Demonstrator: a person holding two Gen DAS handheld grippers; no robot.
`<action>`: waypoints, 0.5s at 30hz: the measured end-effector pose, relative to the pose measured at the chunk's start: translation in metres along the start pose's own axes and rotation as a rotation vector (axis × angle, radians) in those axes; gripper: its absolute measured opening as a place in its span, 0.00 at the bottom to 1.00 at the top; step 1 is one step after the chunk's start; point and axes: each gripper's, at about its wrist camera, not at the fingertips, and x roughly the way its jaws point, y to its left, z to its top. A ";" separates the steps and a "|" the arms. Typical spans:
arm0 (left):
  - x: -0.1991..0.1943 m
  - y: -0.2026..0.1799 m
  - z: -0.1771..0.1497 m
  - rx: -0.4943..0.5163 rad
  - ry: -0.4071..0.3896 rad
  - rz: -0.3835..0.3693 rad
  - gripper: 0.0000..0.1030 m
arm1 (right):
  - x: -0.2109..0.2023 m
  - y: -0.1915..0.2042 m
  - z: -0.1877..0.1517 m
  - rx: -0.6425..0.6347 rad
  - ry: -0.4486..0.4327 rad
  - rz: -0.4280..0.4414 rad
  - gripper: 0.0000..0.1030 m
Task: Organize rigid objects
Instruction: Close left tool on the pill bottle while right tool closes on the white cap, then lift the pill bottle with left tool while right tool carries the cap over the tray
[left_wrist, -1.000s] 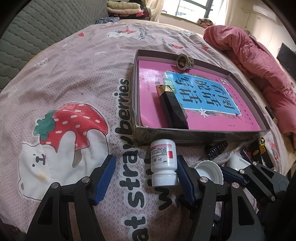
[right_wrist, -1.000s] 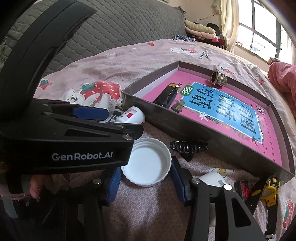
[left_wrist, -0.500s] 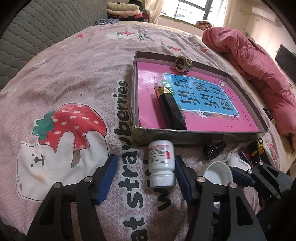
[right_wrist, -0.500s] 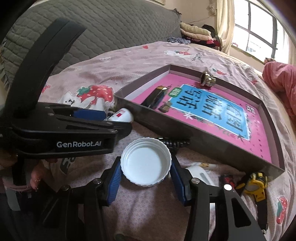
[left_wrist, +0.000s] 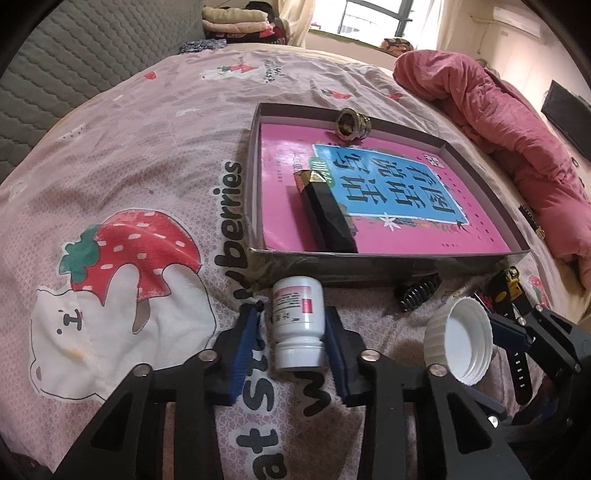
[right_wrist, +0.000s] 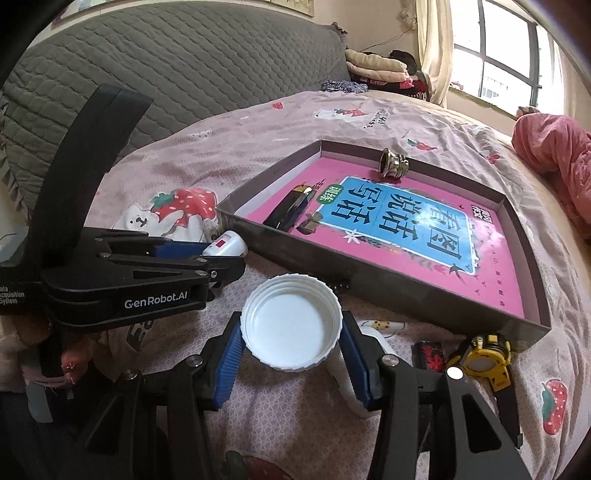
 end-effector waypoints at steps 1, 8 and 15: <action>-0.001 0.000 0.000 0.000 0.000 -0.002 0.31 | -0.002 -0.001 0.000 0.003 -0.002 -0.002 0.49; -0.006 0.000 -0.001 -0.012 -0.007 -0.025 0.26 | -0.010 -0.003 0.001 0.012 -0.016 -0.010 0.49; -0.014 -0.005 -0.004 0.003 -0.022 -0.038 0.26 | -0.018 -0.006 0.002 0.024 -0.029 -0.021 0.49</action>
